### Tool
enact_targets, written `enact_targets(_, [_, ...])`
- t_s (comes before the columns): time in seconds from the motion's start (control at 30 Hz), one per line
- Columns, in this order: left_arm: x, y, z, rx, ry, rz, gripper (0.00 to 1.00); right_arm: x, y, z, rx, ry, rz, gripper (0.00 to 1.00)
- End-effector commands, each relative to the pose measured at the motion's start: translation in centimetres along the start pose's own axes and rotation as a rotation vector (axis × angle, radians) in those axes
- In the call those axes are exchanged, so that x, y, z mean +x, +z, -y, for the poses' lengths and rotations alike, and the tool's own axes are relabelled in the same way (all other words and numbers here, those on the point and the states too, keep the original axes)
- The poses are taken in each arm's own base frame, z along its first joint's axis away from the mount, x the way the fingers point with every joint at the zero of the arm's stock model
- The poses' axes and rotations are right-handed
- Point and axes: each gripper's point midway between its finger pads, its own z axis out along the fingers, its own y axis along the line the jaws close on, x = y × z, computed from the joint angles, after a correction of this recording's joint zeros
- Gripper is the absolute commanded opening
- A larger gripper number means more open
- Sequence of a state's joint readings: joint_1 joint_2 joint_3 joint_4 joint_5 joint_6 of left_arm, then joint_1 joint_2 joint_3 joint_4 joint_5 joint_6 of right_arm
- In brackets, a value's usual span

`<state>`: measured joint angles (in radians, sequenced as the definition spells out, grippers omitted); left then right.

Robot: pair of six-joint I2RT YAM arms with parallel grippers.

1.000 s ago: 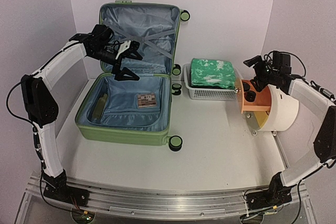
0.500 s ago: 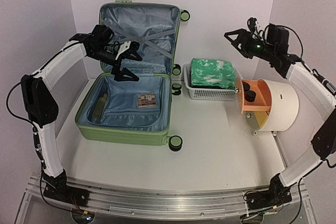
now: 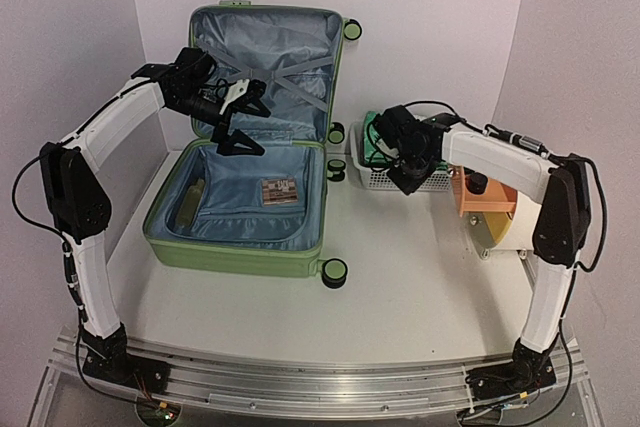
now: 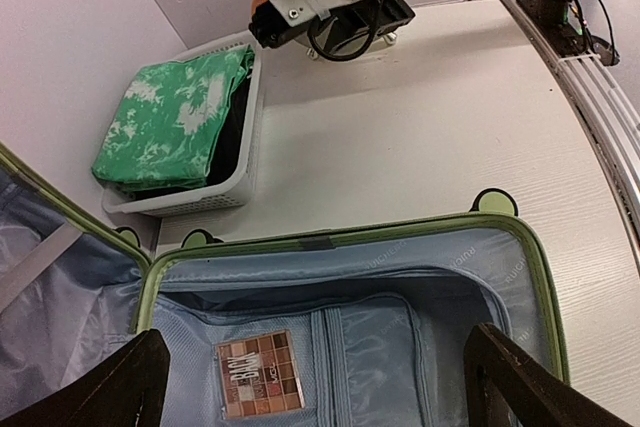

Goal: Open, take out, and arrange the luggage

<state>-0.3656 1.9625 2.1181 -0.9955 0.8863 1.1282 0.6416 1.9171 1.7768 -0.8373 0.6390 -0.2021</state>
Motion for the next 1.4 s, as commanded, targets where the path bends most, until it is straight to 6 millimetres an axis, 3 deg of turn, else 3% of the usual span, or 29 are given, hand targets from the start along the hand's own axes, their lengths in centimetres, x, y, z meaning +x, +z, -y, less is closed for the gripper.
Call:
enact_targets(0.0, [-2.0,-1.4,0.1,-0.026,0.043,0.013,1.0,3.2,-0.1,5.3,0.288,-0.247,-0.16,0.3])
enact_targets(0.1, [-2.0,-1.5,0.1,-0.028,0.043,0.012,1.0,4.9,1.0,5.7,0.367,-0.381,-0.252,0.29])
enact_targets(0.3, [-1.9,-1.5,0.1,-0.031,0.042,0.006,1.0,6.2,1.3,6.3,0.425,-0.485,-0.321,0.29])
enact_targets(0.77, [-1.9,-1.4,0.0,-0.033,0.045,0.009,1.0,7.7,-0.7,9.3,0.492,-0.501,-0.359,0.26])
enact_targets(1.17, [-2.0,-1.6,0.0,-0.038,0.049,0.008,1.0,11.8,-2.1,12.3,0.503,-0.456,-0.413,0.26])
enact_targets(1.37, [-2.2,-1.7,-0.1,-0.043,0.053,0.009,1.0,15.8,-1.6,14.5,0.478,-0.384,-0.479,0.27])
